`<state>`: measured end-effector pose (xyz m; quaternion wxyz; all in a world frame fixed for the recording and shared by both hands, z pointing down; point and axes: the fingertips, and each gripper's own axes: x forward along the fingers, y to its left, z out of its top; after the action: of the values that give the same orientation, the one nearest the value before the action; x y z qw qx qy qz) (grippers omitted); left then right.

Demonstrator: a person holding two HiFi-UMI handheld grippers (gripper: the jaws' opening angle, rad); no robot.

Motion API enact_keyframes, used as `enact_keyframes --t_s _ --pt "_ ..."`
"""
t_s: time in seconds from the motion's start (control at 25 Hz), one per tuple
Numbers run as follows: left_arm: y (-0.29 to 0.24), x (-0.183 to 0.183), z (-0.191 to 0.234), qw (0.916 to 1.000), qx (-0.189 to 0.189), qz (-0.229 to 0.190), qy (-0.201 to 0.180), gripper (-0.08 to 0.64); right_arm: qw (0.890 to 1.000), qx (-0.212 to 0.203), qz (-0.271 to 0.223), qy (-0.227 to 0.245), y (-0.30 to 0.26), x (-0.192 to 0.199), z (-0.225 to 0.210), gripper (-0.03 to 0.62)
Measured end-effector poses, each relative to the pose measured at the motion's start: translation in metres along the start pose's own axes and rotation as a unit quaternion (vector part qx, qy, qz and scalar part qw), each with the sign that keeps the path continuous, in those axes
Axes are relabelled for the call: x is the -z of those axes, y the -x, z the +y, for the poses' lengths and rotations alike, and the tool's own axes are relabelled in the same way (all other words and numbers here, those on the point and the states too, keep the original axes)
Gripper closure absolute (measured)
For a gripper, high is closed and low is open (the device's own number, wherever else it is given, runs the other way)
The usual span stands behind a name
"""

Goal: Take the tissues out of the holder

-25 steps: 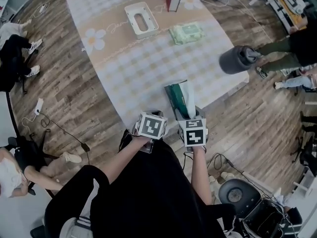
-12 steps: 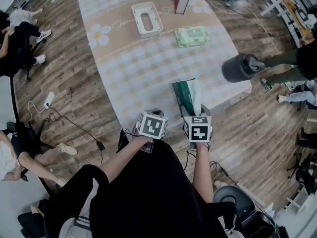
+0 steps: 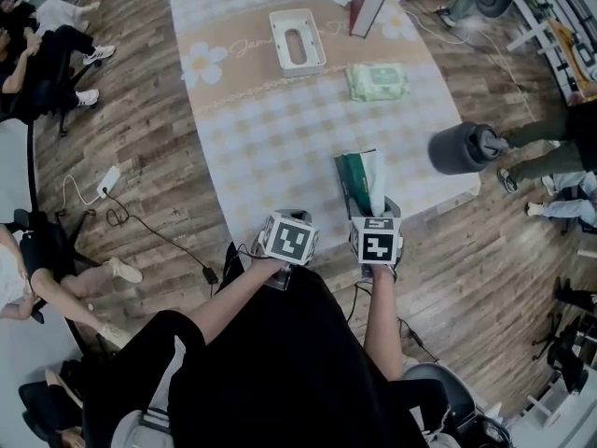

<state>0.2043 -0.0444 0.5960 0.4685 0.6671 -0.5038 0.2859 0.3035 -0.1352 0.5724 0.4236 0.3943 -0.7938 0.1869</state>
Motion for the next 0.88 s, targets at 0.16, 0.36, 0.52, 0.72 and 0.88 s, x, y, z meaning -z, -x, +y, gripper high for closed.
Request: enact_keyframes --t_s 0.16,0.36,0.52,0.72,0.88 --pt "0.003 -0.001 0.004 0.9999 0.006 0.011 0.010 0.554 1.000 0.000 0.002 0.001 -0.007 -0.008 0.003 0.373" --pt "0.006 -0.006 0.012 0.9999 0.003 0.006 0.014 0.554 1.000 0.008 0.002 0.003 -0.017 -0.012 0.004 0.371" --pt "0.007 -0.006 0.020 0.9997 -0.001 0.010 0.021 0.554 1.000 0.016 0.013 0.015 -0.029 -0.011 0.006 0.371" --pt "0.009 -0.003 0.029 0.9995 -0.002 0.012 0.028 0.552 0.999 0.020 0.020 0.025 -0.034 -0.008 0.011 0.370" --pt "0.012 0.000 0.031 0.9994 0.004 0.019 0.029 0.552 0.999 0.020 0.030 0.027 -0.037 -0.006 0.014 0.365"
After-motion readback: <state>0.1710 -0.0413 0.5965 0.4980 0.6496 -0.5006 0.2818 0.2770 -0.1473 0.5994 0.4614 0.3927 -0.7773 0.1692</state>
